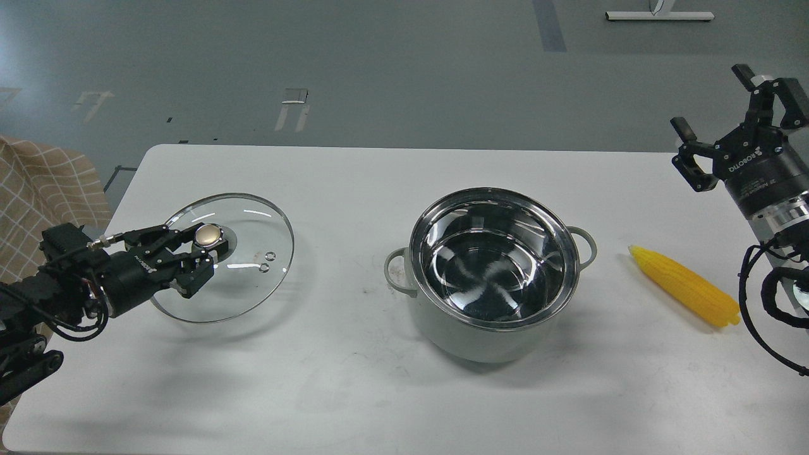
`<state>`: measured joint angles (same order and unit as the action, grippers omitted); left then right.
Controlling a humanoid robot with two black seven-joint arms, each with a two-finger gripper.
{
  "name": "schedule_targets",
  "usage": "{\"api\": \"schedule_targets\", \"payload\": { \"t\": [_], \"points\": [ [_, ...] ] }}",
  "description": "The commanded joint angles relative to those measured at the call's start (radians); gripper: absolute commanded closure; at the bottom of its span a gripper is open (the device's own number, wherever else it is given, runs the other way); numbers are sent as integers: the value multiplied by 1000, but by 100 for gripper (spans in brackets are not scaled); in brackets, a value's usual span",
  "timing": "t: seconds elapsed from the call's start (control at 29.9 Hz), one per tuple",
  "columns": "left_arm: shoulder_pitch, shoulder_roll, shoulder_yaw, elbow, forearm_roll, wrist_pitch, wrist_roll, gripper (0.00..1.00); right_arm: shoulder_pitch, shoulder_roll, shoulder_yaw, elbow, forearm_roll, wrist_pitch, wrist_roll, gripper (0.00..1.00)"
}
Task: Open pot and put corn in
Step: 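Lift the glass lid off and set it on the table beside the pot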
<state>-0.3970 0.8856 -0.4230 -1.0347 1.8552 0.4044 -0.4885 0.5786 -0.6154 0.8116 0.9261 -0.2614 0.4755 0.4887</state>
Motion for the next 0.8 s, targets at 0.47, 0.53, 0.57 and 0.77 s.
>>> {"api": "schedule_targets", "payload": {
  "t": [0.47, 0.53, 0.57, 0.77],
  "points": [
    [10, -76, 6, 108, 9, 1, 0, 78, -19, 3, 1, 0, -1, 0, 0, 0],
    [9, -83, 6, 122, 9, -1, 0, 58, -19, 3, 1, 0, -1, 0, 0, 0],
    [10, -86, 7, 122, 9, 1, 0, 58, -19, 3, 1, 0, -1, 0, 0, 0],
    [10, -89, 6, 124, 9, 1, 0, 48, -20, 2, 1, 0, -1, 0, 0, 0]
  ]
}}
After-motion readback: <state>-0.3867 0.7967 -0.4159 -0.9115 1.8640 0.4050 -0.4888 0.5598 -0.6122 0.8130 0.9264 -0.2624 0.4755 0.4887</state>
